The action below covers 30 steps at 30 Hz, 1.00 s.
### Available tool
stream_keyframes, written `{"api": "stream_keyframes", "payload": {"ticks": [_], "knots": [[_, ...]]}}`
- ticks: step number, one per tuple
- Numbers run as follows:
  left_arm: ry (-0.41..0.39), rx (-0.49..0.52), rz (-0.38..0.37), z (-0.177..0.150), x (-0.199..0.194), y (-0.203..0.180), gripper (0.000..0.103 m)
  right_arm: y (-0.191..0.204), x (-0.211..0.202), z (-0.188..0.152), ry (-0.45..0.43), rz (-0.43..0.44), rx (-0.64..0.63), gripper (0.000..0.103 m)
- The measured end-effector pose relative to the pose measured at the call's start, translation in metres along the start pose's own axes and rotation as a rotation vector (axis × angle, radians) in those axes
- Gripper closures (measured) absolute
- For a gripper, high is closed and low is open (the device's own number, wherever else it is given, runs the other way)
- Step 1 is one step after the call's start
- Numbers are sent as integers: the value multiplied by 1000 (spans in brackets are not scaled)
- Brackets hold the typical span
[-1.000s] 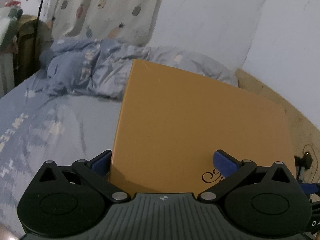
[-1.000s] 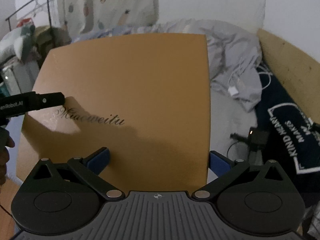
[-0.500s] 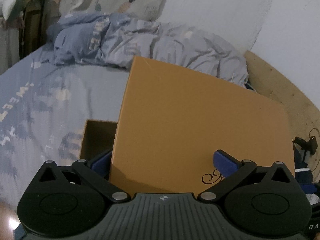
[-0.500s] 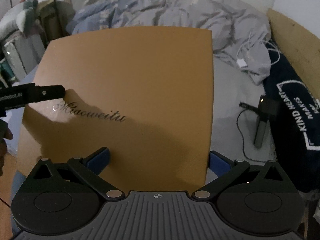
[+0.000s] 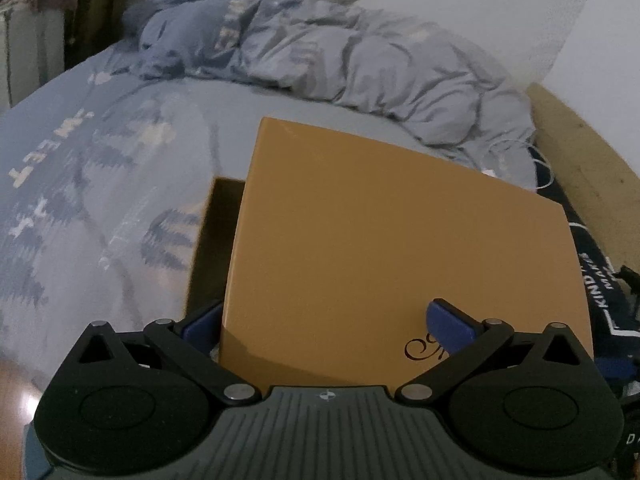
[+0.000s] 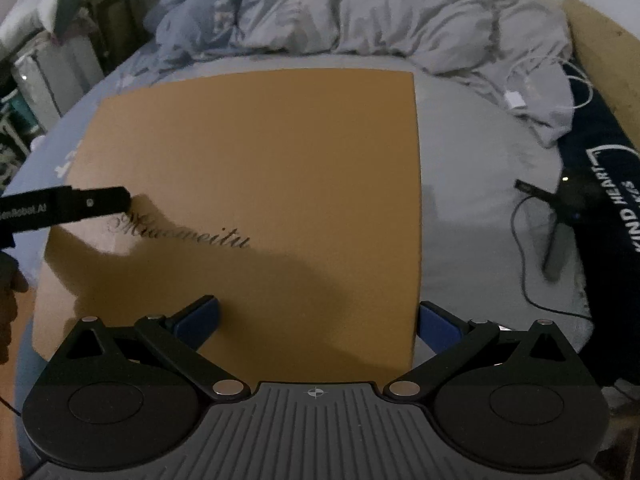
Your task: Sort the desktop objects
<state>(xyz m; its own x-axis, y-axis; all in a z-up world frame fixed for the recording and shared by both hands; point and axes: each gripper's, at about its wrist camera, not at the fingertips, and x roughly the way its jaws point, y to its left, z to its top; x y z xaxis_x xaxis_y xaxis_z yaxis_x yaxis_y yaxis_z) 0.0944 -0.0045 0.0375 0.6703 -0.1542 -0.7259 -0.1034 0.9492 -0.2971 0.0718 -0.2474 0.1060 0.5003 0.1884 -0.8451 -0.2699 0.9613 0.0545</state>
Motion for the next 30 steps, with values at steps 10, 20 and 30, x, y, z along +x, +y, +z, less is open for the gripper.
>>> {"api": "stream_keyframes", "payload": {"ticks": [10,20,30], "knots": [[67,-20,65,-5,27,20,0,4,58,15,86,52,11,0],[122,-15,93,12,54,38,0,13,97,33,133,80,14,0],[145,-10,83,29,75,42,0,6,120,54,145,78,17,0]]}}
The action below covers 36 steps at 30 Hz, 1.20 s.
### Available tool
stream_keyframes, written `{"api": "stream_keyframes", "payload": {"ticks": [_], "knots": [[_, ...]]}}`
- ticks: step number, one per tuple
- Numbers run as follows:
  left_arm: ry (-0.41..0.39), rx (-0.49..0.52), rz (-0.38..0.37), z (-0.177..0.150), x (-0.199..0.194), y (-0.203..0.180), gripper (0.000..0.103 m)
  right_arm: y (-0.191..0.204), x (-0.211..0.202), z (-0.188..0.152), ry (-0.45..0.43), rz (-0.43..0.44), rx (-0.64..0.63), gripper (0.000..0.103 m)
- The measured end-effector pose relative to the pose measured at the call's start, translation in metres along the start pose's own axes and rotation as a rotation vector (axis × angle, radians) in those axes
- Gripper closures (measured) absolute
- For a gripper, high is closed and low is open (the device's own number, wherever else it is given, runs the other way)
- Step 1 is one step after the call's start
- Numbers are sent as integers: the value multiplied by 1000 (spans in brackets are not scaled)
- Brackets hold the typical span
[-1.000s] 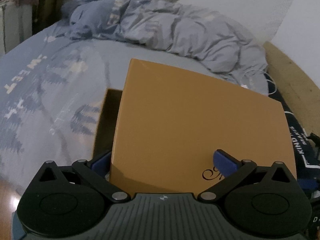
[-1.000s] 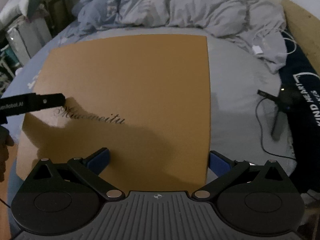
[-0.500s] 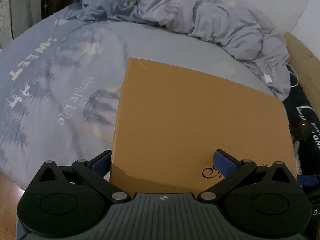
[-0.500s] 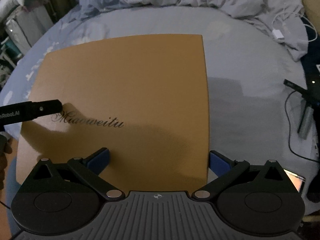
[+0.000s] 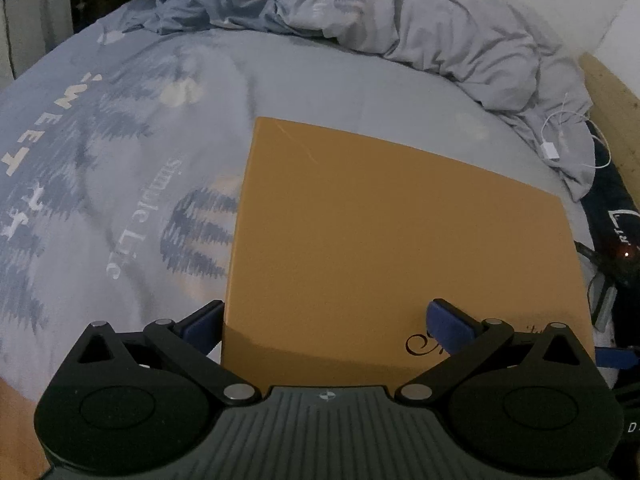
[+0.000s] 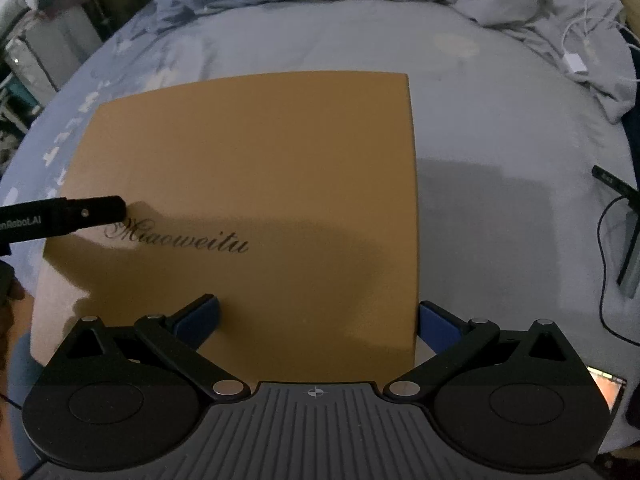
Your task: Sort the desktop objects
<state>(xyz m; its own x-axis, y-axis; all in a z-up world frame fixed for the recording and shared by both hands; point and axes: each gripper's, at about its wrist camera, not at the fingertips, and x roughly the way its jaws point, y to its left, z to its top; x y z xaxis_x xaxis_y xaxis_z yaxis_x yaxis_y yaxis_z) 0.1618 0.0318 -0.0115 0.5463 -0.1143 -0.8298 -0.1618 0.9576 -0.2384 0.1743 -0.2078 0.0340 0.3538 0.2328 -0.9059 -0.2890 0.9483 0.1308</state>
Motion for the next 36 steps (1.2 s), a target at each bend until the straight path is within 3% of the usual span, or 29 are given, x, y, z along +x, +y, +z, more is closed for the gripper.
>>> {"api": "stream_keyframes", "payload": {"ticks": [22,36], "knots": [[39,-7,8,7,24,8,0,-9,28,15,30,4,-9,0],[5,34,38,1,32,4,0,-14,45,5,22,0,20,0]]}}
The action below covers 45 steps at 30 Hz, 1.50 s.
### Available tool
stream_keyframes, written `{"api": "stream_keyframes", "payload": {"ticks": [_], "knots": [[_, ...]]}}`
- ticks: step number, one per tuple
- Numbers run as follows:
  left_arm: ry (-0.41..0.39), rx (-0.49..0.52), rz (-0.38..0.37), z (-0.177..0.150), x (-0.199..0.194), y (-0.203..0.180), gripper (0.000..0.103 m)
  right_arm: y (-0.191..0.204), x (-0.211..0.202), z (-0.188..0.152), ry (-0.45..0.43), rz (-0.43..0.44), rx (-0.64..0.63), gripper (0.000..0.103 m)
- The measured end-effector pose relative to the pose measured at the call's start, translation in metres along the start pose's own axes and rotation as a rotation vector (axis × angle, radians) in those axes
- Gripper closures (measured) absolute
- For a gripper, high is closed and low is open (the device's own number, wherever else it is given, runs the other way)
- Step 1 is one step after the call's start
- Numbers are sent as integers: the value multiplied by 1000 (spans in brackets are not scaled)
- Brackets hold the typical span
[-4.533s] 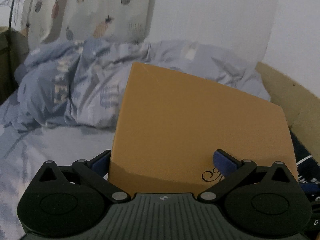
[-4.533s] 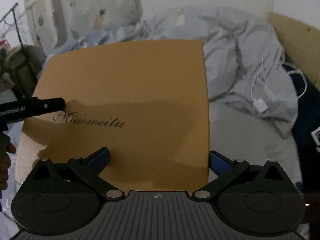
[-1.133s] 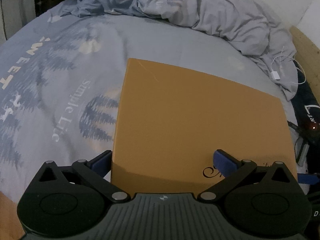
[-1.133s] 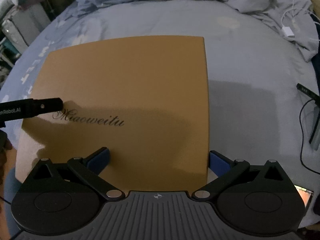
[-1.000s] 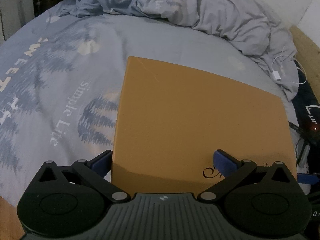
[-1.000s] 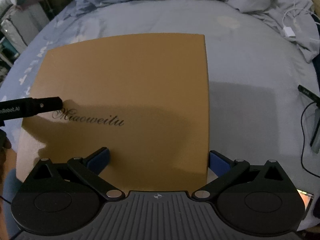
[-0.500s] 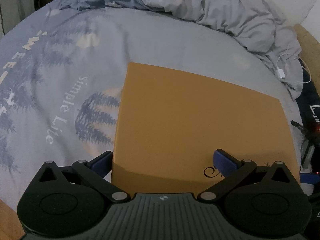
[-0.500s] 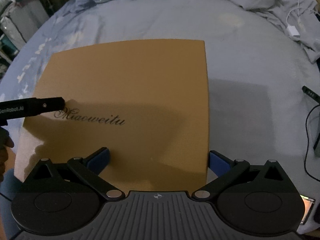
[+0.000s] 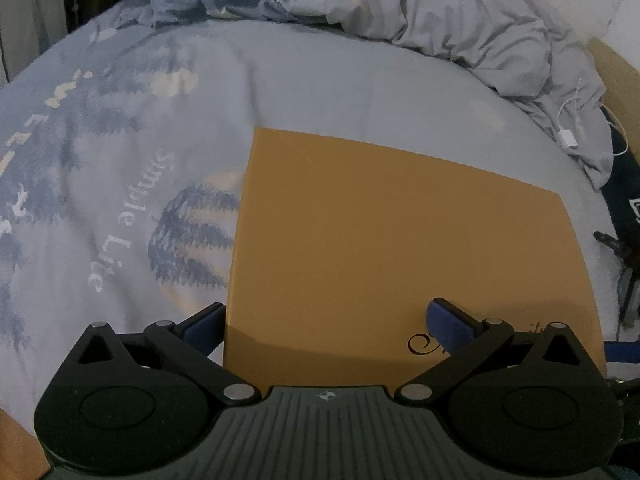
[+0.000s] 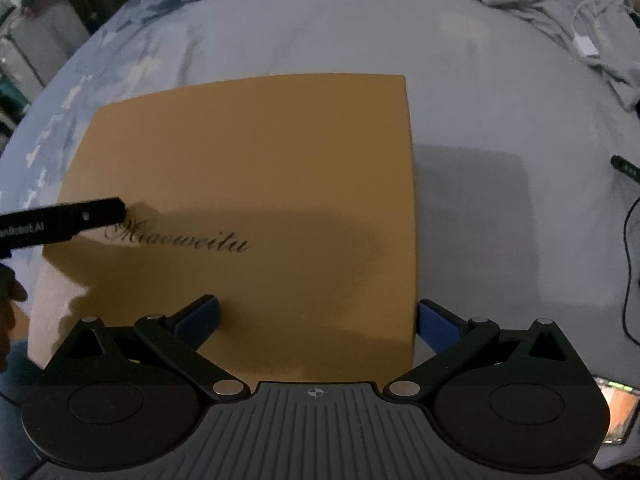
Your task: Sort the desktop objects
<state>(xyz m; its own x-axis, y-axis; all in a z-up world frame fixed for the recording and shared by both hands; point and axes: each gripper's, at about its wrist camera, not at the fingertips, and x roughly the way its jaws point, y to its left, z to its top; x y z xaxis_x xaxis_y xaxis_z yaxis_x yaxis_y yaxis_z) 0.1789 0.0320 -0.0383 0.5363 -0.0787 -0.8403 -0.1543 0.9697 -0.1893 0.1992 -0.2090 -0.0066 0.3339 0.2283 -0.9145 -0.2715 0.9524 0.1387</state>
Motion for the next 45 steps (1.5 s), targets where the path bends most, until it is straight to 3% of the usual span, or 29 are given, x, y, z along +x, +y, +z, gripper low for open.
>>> {"api": "stream_keyframes", "payload": {"ticks": [21,31,37,45], "knots": [[-40,-19,-3,-3,-10,5,0,-5,-6,-24,-124,-19,61,0],[-183,65,-59,-17,-62,-7,0,1,-52,-54,-250,4,47,0],[-269,104,-80,-32,-84,-9,0,0,-79,-70,-325,63,51,0],[-338,91,-120,-47,-97,-7,0,1,-109,-95,-474,78,-24,0]]}}
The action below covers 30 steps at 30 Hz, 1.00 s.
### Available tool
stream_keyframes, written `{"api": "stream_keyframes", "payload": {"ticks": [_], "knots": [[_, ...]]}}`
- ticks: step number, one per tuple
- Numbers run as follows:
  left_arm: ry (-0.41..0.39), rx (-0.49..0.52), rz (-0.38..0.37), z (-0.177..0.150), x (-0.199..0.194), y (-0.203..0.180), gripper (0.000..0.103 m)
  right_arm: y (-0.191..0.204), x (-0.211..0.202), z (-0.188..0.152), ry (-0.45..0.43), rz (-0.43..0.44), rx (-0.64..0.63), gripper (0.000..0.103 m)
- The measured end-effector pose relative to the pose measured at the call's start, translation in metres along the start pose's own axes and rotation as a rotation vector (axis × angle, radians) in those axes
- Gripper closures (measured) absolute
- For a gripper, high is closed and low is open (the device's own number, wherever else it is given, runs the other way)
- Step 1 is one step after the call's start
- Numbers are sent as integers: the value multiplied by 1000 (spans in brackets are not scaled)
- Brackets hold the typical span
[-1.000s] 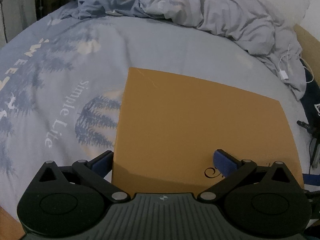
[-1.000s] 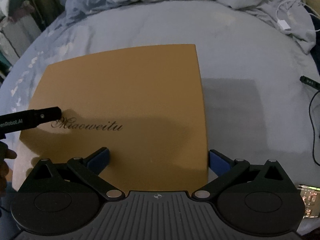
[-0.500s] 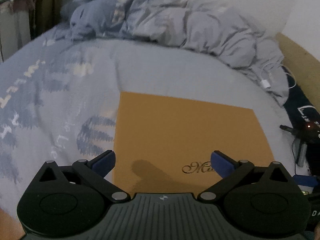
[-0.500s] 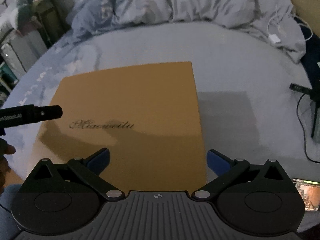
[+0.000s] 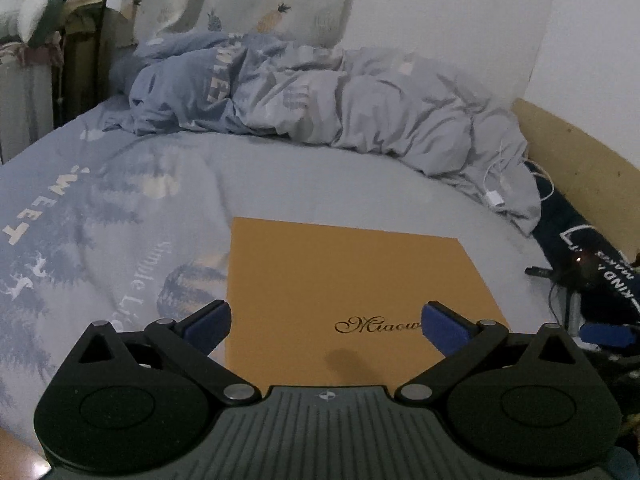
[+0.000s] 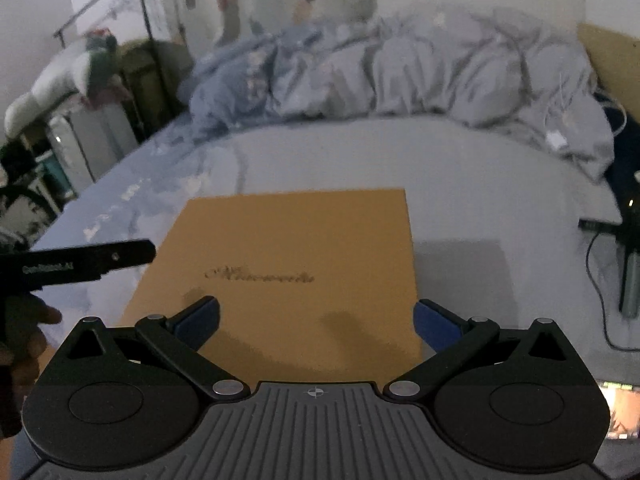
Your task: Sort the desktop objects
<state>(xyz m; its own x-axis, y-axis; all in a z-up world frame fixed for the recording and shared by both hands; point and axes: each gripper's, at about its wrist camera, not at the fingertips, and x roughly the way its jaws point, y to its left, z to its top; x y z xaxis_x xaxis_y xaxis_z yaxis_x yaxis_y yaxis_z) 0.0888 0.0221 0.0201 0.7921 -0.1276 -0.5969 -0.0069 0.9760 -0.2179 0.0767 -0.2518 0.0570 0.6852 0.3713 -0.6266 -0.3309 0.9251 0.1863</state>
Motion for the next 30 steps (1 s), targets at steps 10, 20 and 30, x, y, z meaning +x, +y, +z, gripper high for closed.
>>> {"api": "stream_keyframes", "payload": {"ticks": [10,20,30], "knots": [[-108,35,-32,-17,-17,-5,0,-14,-21,-22,-129,43,30,0],[-102,61,-57,-32,-14,-14,0,-16,-23,-34,-155,79,52,0],[-107,114,-73,-38,-14,-17,0,-23,-23,-42,-161,86,65,0]]}}
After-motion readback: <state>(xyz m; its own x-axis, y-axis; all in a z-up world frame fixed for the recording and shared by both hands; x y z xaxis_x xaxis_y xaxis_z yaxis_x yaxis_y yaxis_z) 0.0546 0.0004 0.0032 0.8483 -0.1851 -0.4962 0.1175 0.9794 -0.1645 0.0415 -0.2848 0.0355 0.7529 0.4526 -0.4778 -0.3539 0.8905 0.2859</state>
